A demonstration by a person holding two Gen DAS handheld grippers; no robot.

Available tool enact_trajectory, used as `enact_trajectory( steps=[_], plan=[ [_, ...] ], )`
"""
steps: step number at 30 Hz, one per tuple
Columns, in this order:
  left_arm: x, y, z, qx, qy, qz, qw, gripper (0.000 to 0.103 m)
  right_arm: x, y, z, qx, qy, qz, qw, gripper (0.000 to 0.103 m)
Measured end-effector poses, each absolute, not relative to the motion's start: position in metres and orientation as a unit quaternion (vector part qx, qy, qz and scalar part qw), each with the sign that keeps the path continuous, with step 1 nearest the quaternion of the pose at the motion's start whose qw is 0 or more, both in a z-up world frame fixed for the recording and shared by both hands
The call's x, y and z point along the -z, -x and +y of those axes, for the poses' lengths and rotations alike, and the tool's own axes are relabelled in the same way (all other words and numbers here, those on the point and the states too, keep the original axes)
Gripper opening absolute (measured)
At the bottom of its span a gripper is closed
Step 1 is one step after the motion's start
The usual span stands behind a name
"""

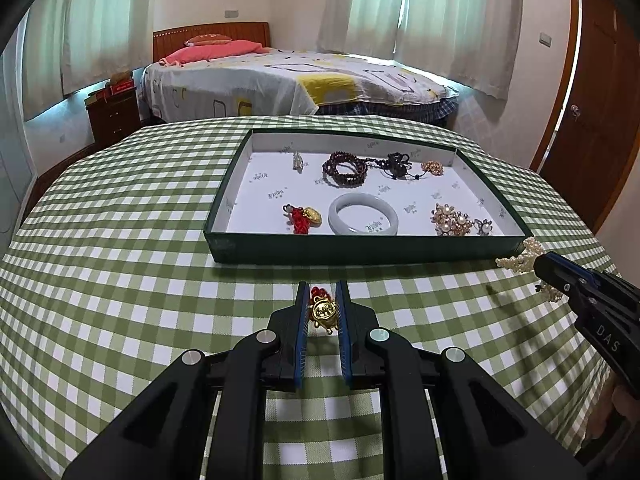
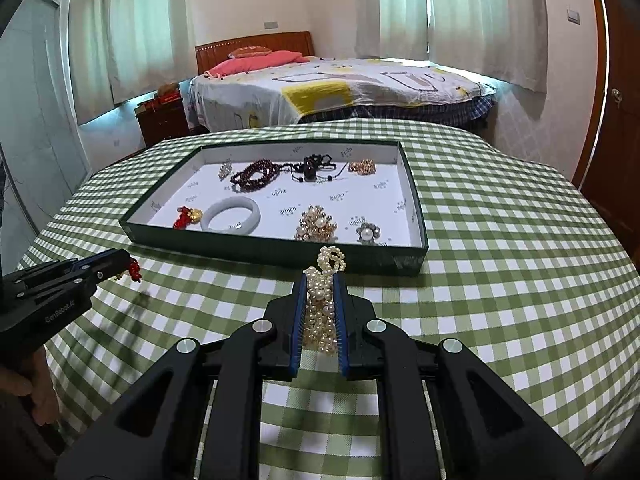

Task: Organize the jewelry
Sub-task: 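Carry the red tassel and pearl necklace into the box and open both grippers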

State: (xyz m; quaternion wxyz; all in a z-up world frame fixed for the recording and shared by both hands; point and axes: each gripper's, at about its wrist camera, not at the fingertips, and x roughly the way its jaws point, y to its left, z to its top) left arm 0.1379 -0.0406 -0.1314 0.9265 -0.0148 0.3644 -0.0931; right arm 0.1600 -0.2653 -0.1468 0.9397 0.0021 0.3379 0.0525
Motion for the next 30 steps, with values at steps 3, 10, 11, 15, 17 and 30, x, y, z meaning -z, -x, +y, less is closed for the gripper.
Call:
enact_trajectory(
  steps=[3, 10, 11, 15, 17, 30],
  plan=[
    [0.127, -0.138, -0.041, 0.094, 0.016, 0.361, 0.928, 0.014, 0.143, -0.16, -0.265, -0.054, -0.004, 0.334, 0.941, 0.014],
    [0.114, -0.143, -0.041, 0.096, 0.017, 0.348, 0.932, 0.014, 0.13, -0.161, -0.265, -0.056, -0.008, 0.321, 0.945, 0.014],
    [0.113, -0.143, -0.04, 0.096, 0.017, 0.346, 0.933, 0.014, 0.128, -0.161, -0.265, -0.057, -0.009, 0.319, 0.946, 0.014],
    [0.103, -0.149, -0.039, 0.096, 0.018, 0.334, 0.937, 0.014, 0.119, -0.164, -0.266, -0.059, -0.014, 0.31, 0.949, 0.014],
    [0.098, -0.153, -0.039, 0.096, 0.018, 0.328, 0.939, 0.014, 0.113, -0.167, -0.266, -0.06, -0.017, 0.305, 0.95, 0.014],
    [0.06, -0.192, -0.044, 0.1, 0.011, 0.282, 0.954, 0.014, 0.076, -0.21, -0.266, -0.063, -0.014, 0.261, 0.963, 0.014]
  ],
)
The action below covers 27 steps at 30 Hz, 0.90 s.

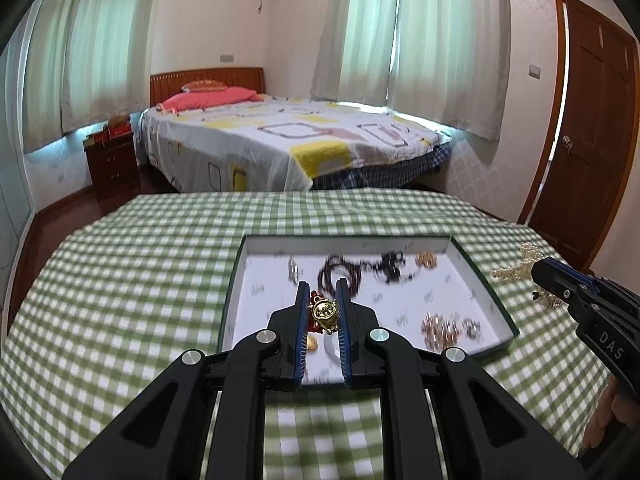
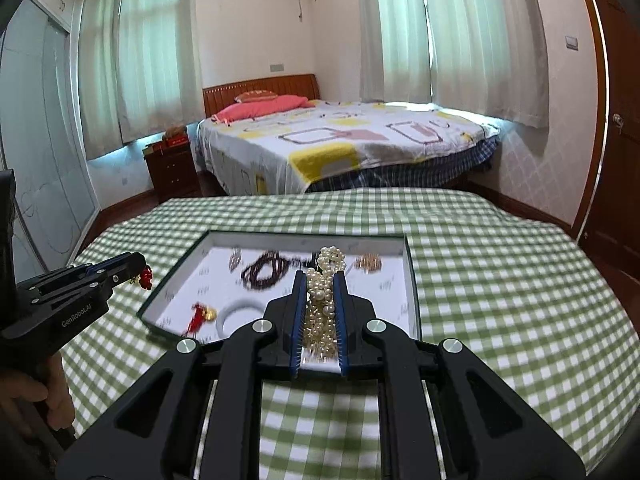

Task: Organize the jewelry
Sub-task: 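Carry the red tassel and pearl necklace into the box and open both grippers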

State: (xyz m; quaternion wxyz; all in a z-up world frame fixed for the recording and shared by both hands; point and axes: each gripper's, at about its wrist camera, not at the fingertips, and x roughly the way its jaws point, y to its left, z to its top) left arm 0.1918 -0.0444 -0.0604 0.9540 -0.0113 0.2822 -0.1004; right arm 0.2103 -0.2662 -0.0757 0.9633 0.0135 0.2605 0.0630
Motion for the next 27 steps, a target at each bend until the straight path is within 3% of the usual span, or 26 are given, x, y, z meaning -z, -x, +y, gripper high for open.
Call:
enact_trajectory(
  steps=[6, 15, 27],
  plan=[
    [0.067, -0.234, -0.05, 0.096, 0.006, 0.293, 0.951, 0.014, 0.08, -0.247, -0.268, -0.059, -0.009, 0.263, 0.963, 0.014],
    [0.126, -0.297, -0.058, 0.076, -0.019, 0.364, 0.928, 0.014, 0.144, -0.314, -0.286, -0.041, -0.018, 0.34, 0.939, 0.014],
    [0.156, -0.327, -0.053, 0.069, -0.008, 0.428, 0.901, 0.014, 0.18, -0.339, -0.291, -0.038, -0.023, 0.396, 0.917, 0.014]
  ],
)
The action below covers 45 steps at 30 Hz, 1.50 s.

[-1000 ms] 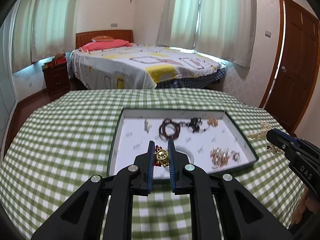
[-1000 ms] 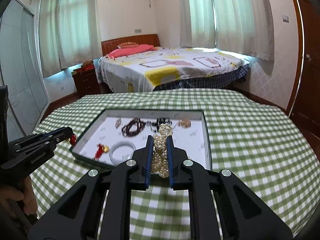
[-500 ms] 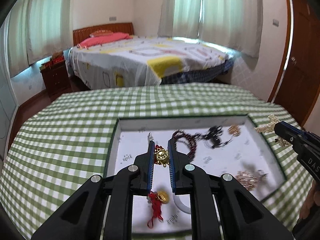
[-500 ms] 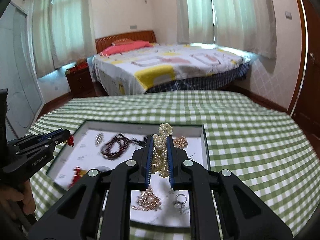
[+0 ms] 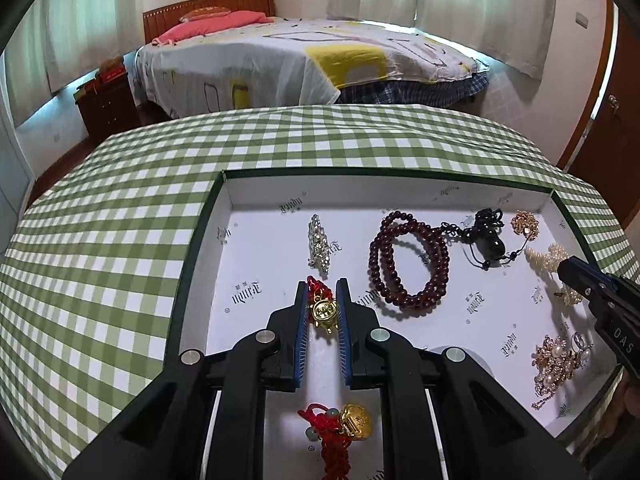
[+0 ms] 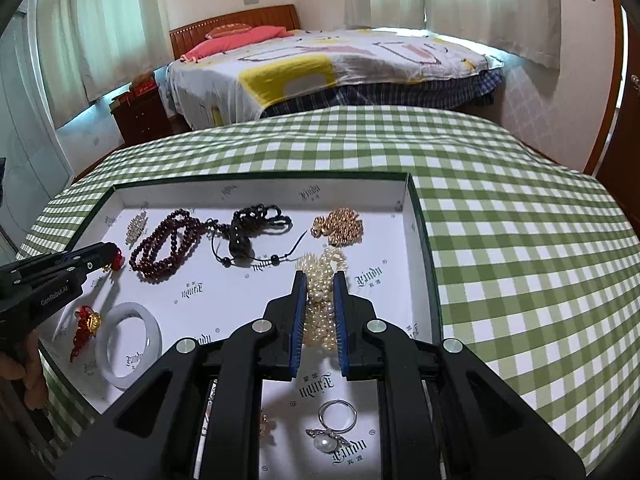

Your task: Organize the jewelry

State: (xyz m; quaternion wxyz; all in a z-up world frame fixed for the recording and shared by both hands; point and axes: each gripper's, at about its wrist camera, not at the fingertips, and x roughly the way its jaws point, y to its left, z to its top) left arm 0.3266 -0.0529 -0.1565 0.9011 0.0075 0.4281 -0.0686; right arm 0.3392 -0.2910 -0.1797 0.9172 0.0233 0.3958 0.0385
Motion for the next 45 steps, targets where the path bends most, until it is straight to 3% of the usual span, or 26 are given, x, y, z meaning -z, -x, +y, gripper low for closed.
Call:
enact_trajectory(
  steps=[4, 7, 9, 12, 26, 45],
  plan=[
    [0.157, -0.327, -0.055, 0.07, -0.011, 0.431, 0.899, 0.015, 0.184, -0.341, -0.29, -0.04, -0.025, 0.403, 0.914, 0.015],
    [0.157, -0.328, -0.056, 0.068, -0.016, 0.435, 0.898, 0.018, 0.182, -0.341, -0.29, -0.038, -0.027, 0.402, 0.915, 0.022],
    [0.156, -0.328, -0.055, 0.065, -0.013, 0.439, 0.896, 0.035, 0.181, -0.34, -0.291, -0.038, -0.026, 0.4, 0.915, 0.029],
    [0.153, -0.329, -0.055, 0.062, -0.007, 0.433, 0.899, 0.049, 0.179, -0.339, -0.29, -0.039, -0.026, 0.397, 0.916, 0.034],
    [0.129, -0.295, -0.051, 0.057, -0.011, 0.381, 0.923, 0.074, 0.152, -0.311, -0.289, -0.041, -0.038, 0.363, 0.93, 0.072],
    [0.075, -0.162, -0.025, 0.01, 0.006, 0.344, 0.939, 0.083, 0.101, -0.187, -0.269, -0.034, -0.025, 0.333, 0.942, 0.084]
  ],
)
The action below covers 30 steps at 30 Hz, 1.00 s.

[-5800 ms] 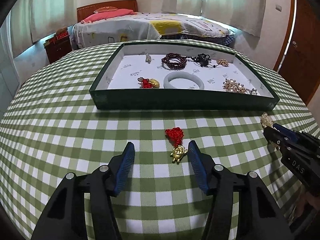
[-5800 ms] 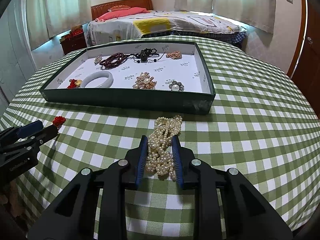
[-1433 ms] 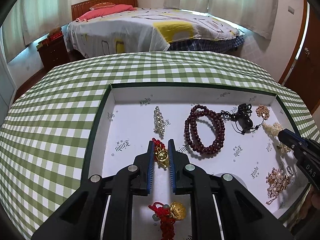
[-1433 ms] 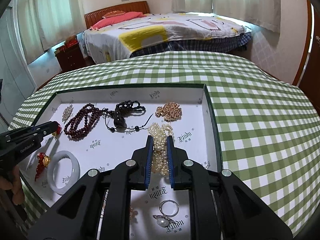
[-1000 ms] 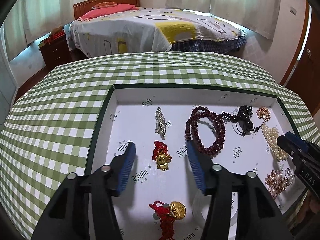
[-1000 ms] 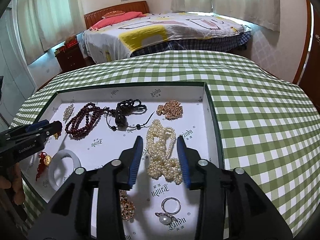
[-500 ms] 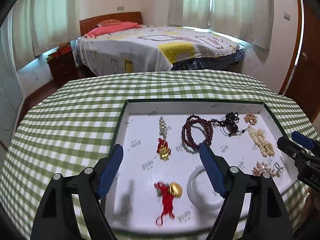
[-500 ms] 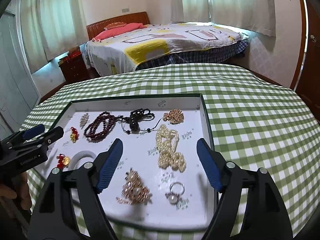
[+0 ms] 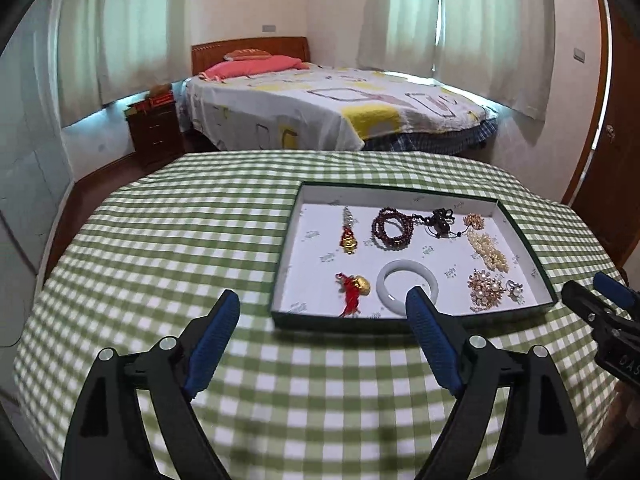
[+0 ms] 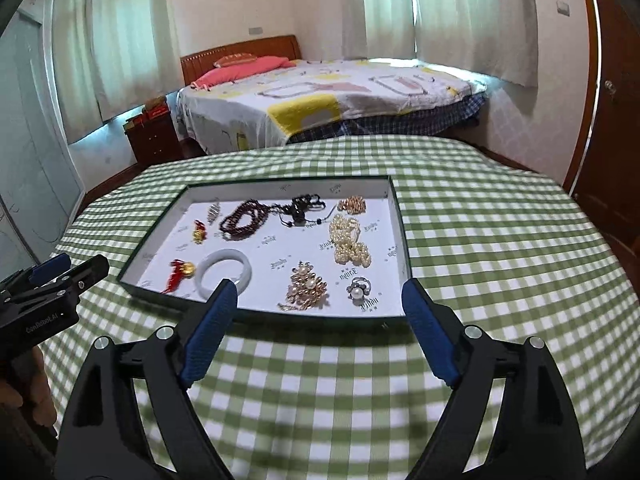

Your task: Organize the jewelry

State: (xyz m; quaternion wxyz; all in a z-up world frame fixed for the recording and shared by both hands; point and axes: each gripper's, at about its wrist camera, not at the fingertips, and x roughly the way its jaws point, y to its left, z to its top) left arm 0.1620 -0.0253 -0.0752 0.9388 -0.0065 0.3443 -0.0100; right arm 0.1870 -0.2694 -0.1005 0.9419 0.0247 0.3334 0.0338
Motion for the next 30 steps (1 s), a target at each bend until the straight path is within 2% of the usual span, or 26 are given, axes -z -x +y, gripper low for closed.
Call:
enact_trajectory(
  steps=[10, 30],
  plan=[
    [0.03, -0.103, -0.018, -0.004, 0.006, 0.3, 0.954, 0.084, 0.048, -0.127, -0.253, -0.052, -0.007, 0.282, 0.958, 0.09],
    [-0.036, -0.032, -0.009, -0.014, 0.021, 0.228, 0.973, 0.084, -0.007, -0.06, -0.255, -0.06, -0.001, 0.224, 0.973, 0.091]
  ],
)
